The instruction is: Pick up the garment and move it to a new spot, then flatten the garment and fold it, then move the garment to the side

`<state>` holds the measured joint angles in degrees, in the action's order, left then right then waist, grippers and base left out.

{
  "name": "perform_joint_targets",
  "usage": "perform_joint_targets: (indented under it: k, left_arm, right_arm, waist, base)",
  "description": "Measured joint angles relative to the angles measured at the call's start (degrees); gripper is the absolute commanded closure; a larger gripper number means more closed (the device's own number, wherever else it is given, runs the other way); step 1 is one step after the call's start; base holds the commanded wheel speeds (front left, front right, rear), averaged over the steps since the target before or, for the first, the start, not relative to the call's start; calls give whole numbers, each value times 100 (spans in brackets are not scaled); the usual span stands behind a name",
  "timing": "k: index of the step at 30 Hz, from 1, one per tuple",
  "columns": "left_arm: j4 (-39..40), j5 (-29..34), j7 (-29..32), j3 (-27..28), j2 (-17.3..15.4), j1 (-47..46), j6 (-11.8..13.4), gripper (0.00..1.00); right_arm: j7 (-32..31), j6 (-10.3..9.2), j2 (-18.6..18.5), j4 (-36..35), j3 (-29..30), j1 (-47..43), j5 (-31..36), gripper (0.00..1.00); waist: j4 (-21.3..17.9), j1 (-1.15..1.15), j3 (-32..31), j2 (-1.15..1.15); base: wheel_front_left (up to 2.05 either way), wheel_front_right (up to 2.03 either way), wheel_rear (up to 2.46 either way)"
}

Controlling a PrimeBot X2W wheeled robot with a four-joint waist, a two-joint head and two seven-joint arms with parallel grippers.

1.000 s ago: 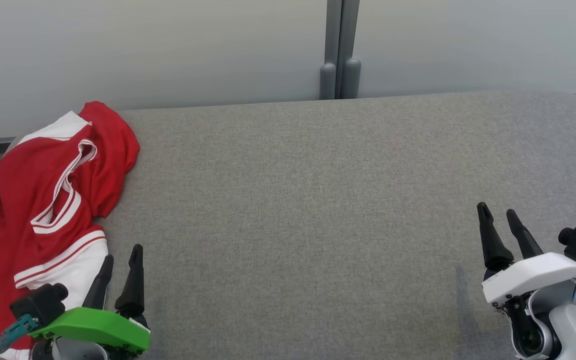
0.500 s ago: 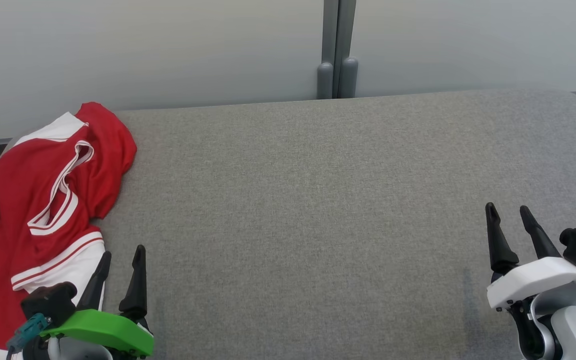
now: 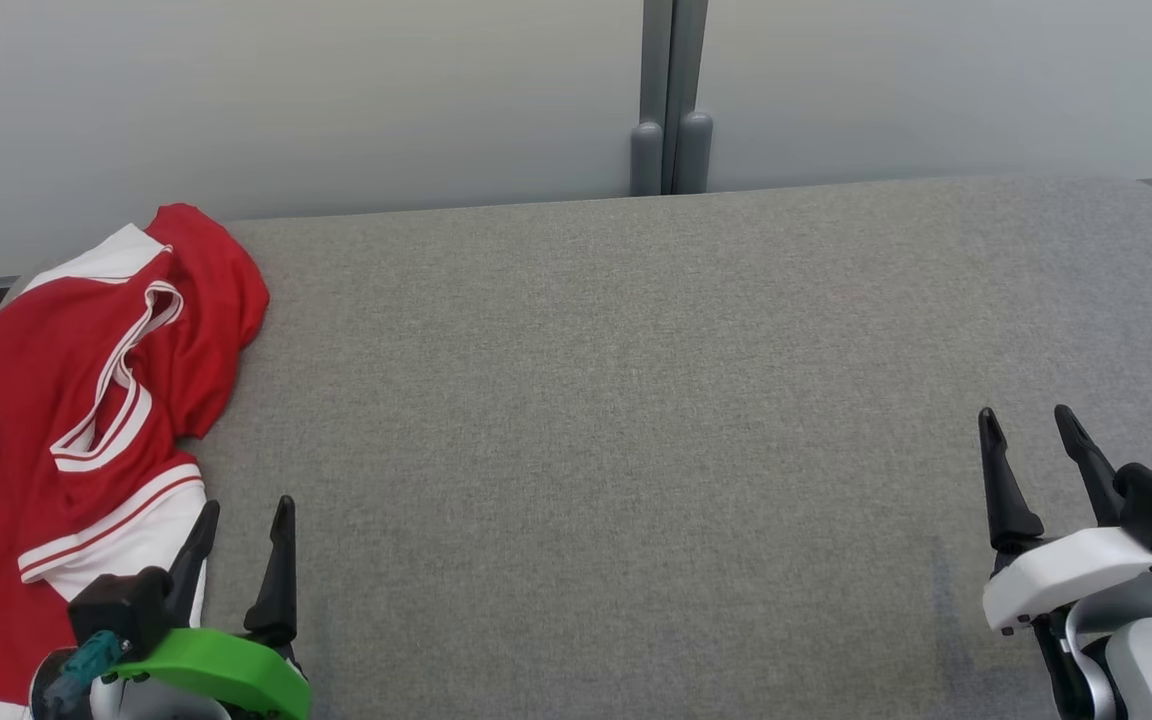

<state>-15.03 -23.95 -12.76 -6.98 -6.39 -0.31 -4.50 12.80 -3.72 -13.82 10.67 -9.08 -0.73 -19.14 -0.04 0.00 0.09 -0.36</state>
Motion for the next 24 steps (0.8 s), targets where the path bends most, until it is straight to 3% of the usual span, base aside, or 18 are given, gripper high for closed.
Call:
perform_joint_targets:
  k: [8,14,24]
  left_arm:
    - [-62,550,-151,53,-1,0,-1,0]
    - [-77,623,-151,102,0,-1,-3,0]
    - [-110,664,-151,174,29,-11,-35,0]
  right_arm:
    - [137,-41,-38,0,21,-107,604,0]
    - [137,-33,-37,0,87,-107,638,0]
    - [154,170,-16,-140,60,-103,823,0]
  waist:
    - [-3,0,5,0]
    - [9,0,16,0]
    - [231,0,14,0]
  base:
    - [0,0,0]
    - [0,0,0]
    - [0,0,0]
